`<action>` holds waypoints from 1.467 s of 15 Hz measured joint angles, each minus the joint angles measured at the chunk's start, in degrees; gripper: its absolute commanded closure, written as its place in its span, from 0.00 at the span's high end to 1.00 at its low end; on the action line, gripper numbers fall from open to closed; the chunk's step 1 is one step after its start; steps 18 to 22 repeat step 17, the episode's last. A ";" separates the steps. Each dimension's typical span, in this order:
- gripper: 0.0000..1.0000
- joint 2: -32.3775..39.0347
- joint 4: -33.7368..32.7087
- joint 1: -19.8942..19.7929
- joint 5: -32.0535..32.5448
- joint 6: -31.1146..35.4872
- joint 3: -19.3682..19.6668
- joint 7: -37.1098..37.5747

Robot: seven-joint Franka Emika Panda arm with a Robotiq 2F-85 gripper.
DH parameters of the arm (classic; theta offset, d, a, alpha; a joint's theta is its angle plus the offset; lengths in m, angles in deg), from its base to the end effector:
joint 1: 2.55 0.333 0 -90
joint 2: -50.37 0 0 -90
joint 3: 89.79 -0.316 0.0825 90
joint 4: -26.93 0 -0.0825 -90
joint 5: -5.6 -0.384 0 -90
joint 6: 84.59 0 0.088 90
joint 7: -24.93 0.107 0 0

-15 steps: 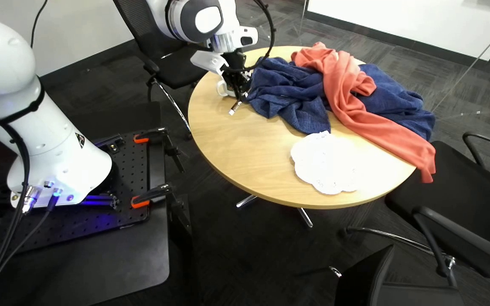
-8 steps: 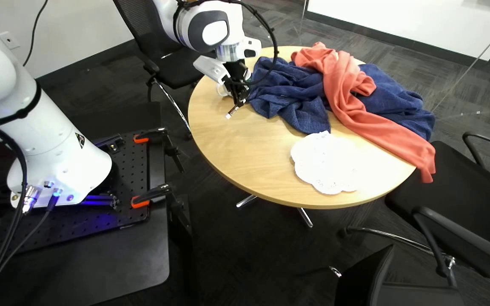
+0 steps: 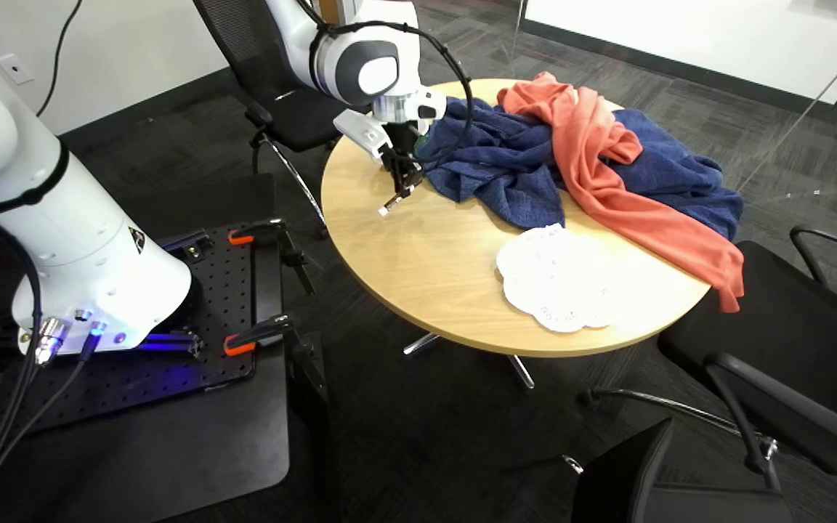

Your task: Put the marker on the table

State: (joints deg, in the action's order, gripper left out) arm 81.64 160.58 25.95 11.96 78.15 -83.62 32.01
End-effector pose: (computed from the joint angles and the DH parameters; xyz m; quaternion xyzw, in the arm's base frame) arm 0.4607 0.1899 0.1019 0.9802 0.1923 -0.0072 0.0469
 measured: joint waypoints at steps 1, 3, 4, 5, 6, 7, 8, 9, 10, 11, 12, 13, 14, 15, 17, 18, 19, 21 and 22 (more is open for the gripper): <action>0.46 0.53 -0.39 -0.17 0.00 -0.27 -0.26 0.02; 0.58 1.26 -1.00 -0.27 0.05 -0.61 -0.46 0.06; 0.67 1.35 -1.19 -0.26 0.16 -0.63 -0.46 0.11; 0.74 1.31 -1.38 -0.24 0.38 -0.63 -0.45 0.19; 0.82 1.09 -1.52 -0.23 0.87 -0.63 -0.39 0.48; 0.89 0.64 -1.59 -0.21 1.79 -0.63 -0.31 1.44; 0.98 -0.06 -1.59 -0.15 2.63 -0.60 -0.25 2.41; 0.99 -0.99 -1.55 -0.11 3.48 -0.59 -0.23 3.17; 1.00 -2.16 -1.41 -0.07 4.33 -0.56 -0.24 3.90; 1.00 -3.36 -1.20 0.01 4.98 -0.55 -0.25 4.51; 1.00 -4.67 -0.88 0.11 5.70 -0.55 -0.25 4.74; 1.00 -5.94 -0.52 0.16 6.46 -0.55 -0.30 4.93; 1.00 -7.05 -0.17 0.21 7.22 -0.55 -0.37 5.46; 1.00 -8.03 0.13 0.27 8.07 -0.55 -0.44 5.97; 1.00 -9.38 0.81 0.37 8.68 -0.55 -0.49 6.63; 1.00 -9.38 0.81 0.37 8.68 -0.55 -0.49 6.63; 1.00 -9.38 0.81 0.37 8.68 -0.55 -0.49 6.63; 1.00 -9.38 0.81 0.37 8.68 -0.55 -0.49 6.63; 1.00 -9.38 0.81 0.37 8.68 -0.55 -0.49 6.63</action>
